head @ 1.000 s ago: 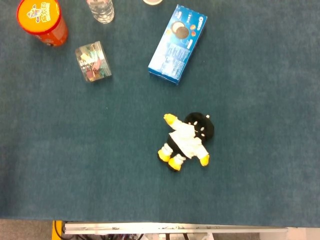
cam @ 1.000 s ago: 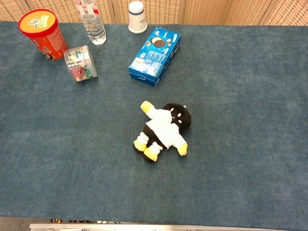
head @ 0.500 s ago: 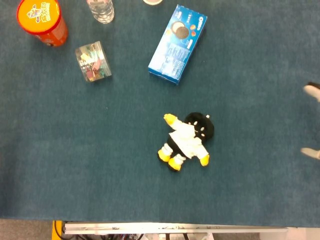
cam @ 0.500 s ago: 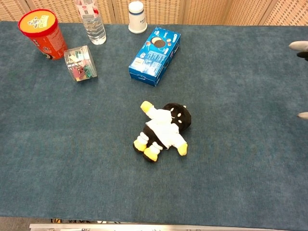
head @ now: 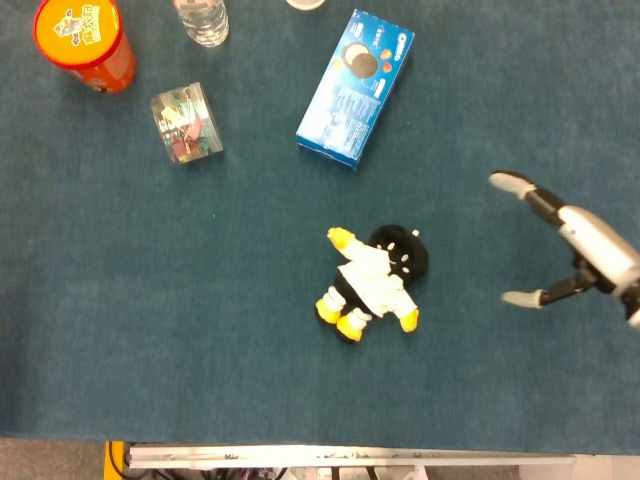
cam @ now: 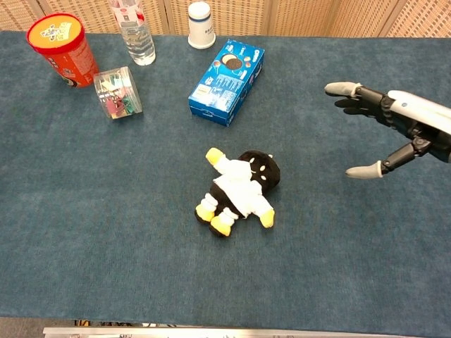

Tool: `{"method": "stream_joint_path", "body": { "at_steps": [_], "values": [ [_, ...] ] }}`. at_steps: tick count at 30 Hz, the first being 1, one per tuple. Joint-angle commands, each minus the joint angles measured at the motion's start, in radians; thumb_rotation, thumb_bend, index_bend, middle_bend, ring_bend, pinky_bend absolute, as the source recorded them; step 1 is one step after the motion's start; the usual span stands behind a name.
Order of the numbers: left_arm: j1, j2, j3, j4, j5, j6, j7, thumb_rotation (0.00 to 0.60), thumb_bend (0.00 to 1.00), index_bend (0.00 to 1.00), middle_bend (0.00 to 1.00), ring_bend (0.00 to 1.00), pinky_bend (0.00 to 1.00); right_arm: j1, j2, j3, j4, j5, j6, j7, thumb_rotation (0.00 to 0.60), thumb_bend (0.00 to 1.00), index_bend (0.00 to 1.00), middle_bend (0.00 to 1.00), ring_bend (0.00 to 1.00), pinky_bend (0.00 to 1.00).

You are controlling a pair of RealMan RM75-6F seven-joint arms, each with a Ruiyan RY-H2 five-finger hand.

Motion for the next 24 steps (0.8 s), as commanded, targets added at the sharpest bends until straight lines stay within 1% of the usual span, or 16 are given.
{"method": "stream_joint_path", "body": {
  "at_steps": [1, 5, 6, 10, 12, 13, 15, 24],
  "values": [
    [0.001, -0.001, 0.000, 0.003, -0.003, -0.001, -0.002, 0.600, 0.33, 0.13, 0.13, 0.13, 0.09, 0.041, -0.047, 0.003, 0.023, 0.024, -0.055, 0.061, 0.600, 0.00, 0.00, 0.00, 0.00, 0.00],
    [0.001, -0.004, 0.001, 0.009, -0.008, -0.005, -0.007, 0.600, 0.33, 0.13, 0.13, 0.13, 0.09, 0.069, -0.095, 0.005, 0.049, 0.045, -0.088, 0.098, 0.598, 0.00, 0.00, 0.00, 0.00, 0.00],
    [0.001, -0.004, 0.001, 0.010, -0.009, -0.006, -0.007, 0.600, 0.33, 0.13, 0.13, 0.13, 0.09, 0.075, -0.110, 0.007, 0.056, 0.050, -0.093, 0.111, 0.588, 0.00, 0.00, 0.00, 0.00, 0.00],
    [0.000, -0.005, 0.001, 0.014, -0.012, -0.009, -0.010, 0.600, 0.33, 0.13, 0.13, 0.13, 0.09, 0.107, -0.143, 0.008, 0.073, 0.061, -0.131, 0.202, 0.437, 0.00, 0.00, 0.00, 0.00, 0.00],
    [0.001, -0.004, 0.001, 0.015, -0.014, -0.010, -0.011, 0.600, 0.33, 0.13, 0.13, 0.13, 0.09, 0.121, -0.159, 0.010, 0.089, 0.066, -0.145, 0.236, 0.382, 0.00, 0.00, 0.00, 0.00, 0.00],
    [0.001, -0.004, 0.001, 0.016, -0.015, -0.010, -0.012, 0.600, 0.33, 0.13, 0.13, 0.13, 0.09, 0.129, -0.171, 0.011, 0.098, 0.069, -0.153, 0.256, 0.369, 0.00, 0.00, 0.00, 0.00, 0.00],
    [0.002, -0.004, 0.001, 0.018, -0.017, -0.011, -0.014, 0.600, 0.33, 0.13, 0.13, 0.13, 0.09, 0.141, -0.189, 0.011, 0.114, 0.074, -0.166, 0.284, 0.361, 0.00, 0.00, 0.00, 0.00, 0.00],
    [0.002, -0.003, 0.000, 0.027, -0.023, -0.012, -0.027, 0.600, 0.33, 0.13, 0.13, 0.13, 0.09, 0.170, -0.268, 0.012, 0.189, 0.095, -0.187, 0.294, 0.361, 0.00, 0.00, 0.00, 0.00, 0.00]
  ]
}}
